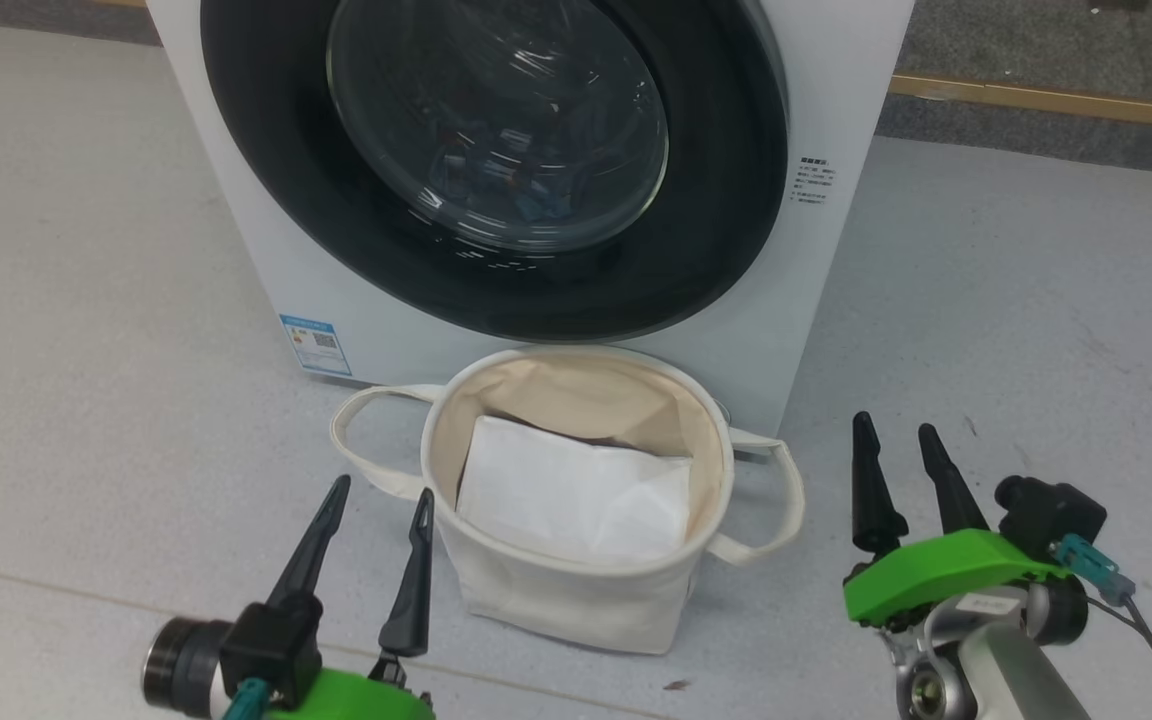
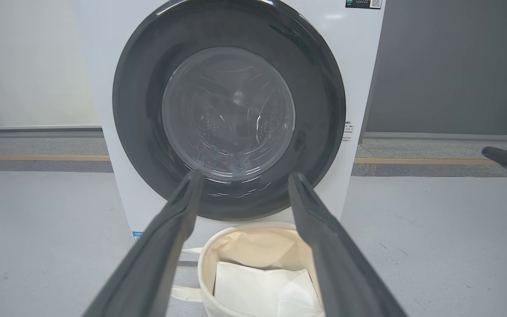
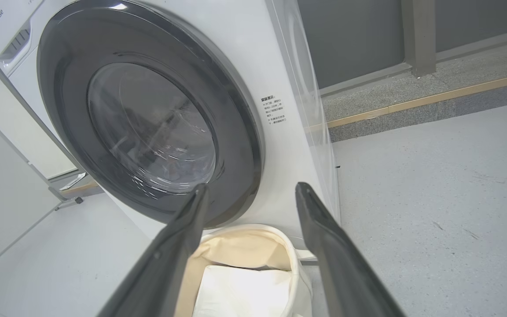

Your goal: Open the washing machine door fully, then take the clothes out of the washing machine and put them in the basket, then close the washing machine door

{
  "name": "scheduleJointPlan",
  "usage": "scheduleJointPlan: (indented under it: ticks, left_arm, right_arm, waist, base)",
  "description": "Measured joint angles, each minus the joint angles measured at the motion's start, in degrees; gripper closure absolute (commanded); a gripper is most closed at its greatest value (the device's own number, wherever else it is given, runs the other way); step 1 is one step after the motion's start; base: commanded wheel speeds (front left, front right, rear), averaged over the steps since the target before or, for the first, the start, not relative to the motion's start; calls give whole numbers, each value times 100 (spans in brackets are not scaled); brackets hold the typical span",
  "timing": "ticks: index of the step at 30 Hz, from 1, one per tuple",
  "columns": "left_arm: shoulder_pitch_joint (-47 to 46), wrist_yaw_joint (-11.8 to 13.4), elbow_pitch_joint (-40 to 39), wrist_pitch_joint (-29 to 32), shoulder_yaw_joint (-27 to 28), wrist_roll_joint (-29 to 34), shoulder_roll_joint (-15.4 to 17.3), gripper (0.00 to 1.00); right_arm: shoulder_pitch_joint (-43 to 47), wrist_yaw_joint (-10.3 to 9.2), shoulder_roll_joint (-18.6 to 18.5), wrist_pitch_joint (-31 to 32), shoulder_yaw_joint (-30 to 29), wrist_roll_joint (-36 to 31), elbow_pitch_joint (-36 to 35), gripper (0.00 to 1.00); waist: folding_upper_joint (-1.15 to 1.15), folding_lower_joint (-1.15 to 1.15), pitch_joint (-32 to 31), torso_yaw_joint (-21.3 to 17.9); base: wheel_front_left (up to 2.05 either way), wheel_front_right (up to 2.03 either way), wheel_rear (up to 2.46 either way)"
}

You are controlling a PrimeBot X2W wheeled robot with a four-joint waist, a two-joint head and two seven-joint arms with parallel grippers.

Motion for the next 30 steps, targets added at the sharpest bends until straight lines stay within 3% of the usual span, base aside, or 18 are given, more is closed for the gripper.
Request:
scheduleJointPlan:
  ticks: [10,30]
  left_arm:
    - [6,-214,250,0,152,-36,-134,0]
    - [34,-364,408,0,227,176,-256,0]
  right_arm:
    - [-76,0,-1,0,5,-732,-65,0]
    - [-74,0,-1,0,18,-822,-88,0]
  waist:
    - [0,0,-17,2]
    - [0,0,-38,14]
  base:
    - [0,0,0]
    - [0,0,0]
